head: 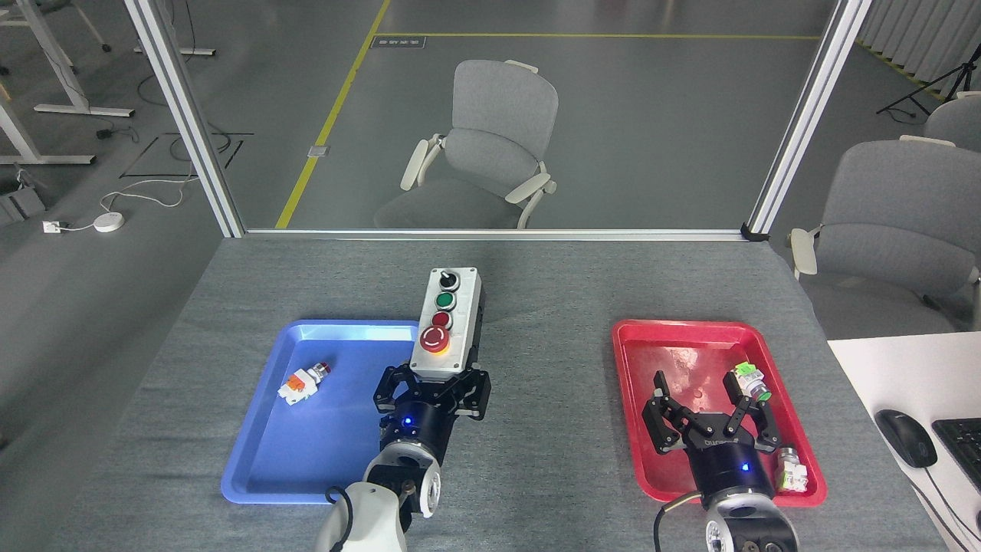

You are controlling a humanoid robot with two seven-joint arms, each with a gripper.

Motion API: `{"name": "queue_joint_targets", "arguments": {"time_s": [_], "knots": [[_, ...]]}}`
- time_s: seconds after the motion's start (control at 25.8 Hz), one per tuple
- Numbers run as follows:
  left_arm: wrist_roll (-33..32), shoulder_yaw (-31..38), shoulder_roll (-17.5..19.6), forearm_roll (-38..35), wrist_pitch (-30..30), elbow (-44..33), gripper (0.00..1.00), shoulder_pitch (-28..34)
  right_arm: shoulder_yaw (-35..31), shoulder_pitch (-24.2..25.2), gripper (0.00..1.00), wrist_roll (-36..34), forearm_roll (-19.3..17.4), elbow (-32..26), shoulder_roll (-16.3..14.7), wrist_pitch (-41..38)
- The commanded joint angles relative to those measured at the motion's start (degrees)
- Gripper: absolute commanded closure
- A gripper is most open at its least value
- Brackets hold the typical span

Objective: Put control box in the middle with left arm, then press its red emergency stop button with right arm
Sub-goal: 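Lift the control box with the left gripper and lower it between the trays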

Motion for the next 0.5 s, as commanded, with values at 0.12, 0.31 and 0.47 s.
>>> {"name": "queue_joint_targets", "arguments": {"time_s": [0.12,0.31,0.47], "knots": [[-0.29,-11.77,-2.76,0.42,6.65,8.08,1.00,-3.53,-0.08,0.03,0.03,0.19,0.03,-0.05,0.07,-0.01],[-1.43,-19.33,-2.85,0.69,6.29,11.77,1.00,-4.49,-0.17,0.21,0.03,0.19,0.03,-0.05,-0.02,-0.01],[-2.31,-24.69,-2.93,0.77,5.94,15.20,1.00,-5.73,-0.17,0.47,0.03,0.19,0.03,-0.05,0.07,-0.10]]}}
